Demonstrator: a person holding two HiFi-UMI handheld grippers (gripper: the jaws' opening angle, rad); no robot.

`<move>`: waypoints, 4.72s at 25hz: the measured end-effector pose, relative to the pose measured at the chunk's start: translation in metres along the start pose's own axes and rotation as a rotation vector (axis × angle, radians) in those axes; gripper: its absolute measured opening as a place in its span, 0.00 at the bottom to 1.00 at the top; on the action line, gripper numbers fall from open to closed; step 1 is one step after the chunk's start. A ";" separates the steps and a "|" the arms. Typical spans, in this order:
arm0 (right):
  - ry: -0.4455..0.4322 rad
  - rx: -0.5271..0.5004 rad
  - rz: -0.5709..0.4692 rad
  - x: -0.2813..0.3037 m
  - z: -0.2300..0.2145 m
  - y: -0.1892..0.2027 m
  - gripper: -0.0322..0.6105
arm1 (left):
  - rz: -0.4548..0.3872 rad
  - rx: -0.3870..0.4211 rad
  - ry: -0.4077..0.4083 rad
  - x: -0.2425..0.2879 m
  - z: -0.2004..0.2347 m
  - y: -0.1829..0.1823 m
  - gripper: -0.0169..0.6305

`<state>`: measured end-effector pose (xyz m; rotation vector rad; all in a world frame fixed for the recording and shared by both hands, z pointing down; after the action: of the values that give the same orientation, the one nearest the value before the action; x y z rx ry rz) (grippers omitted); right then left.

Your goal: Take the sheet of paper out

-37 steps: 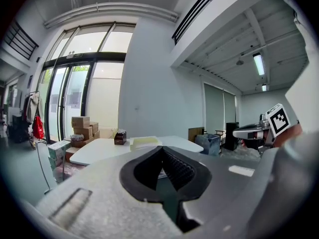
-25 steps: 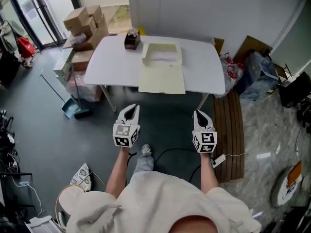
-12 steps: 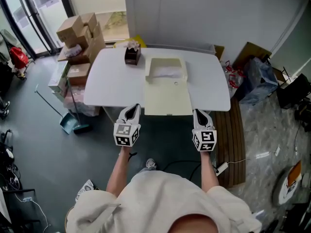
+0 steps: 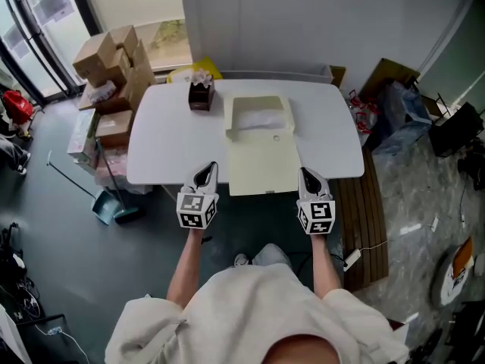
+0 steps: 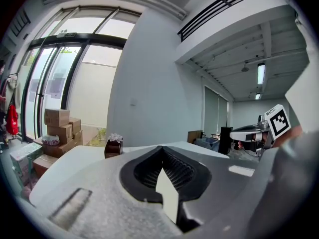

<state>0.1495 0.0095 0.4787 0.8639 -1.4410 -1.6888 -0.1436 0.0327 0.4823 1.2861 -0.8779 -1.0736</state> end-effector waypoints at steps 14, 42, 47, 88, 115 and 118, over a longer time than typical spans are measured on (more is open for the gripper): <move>-0.027 -0.007 0.017 0.084 -0.025 0.025 0.05 | 0.031 0.007 -0.020 0.068 0.039 0.021 0.03; -0.327 0.082 0.163 0.298 -0.077 0.097 0.05 | 0.148 0.011 -0.189 0.233 0.103 0.052 0.03; -0.332 0.077 0.203 0.302 -0.068 0.112 0.05 | 0.176 -0.008 -0.181 0.235 0.114 0.069 0.03; -0.738 -0.902 0.471 0.303 -0.003 0.251 0.27 | 0.266 -0.125 -0.116 0.222 0.130 0.138 0.03; -0.638 -0.958 0.451 0.342 -0.008 0.258 0.44 | 0.293 -0.137 -0.149 0.206 0.139 0.151 0.03; -0.649 -0.961 0.465 0.341 -0.007 0.262 0.39 | 0.296 -0.138 -0.155 0.204 0.141 0.151 0.03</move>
<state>0.0148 -0.3141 0.7277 -0.5398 -0.8639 -2.0218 -0.1992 -0.2087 0.6338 0.9341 -1.0546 -0.9875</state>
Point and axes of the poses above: the fingertips, and each gripper's own axes: x forward along the fingers, z to its left, y out of its underside, the point moved 4 cm from there along -x, backward along the fingers, and after that the axes turned 14 degrees about -z, right-handed, at the moved point
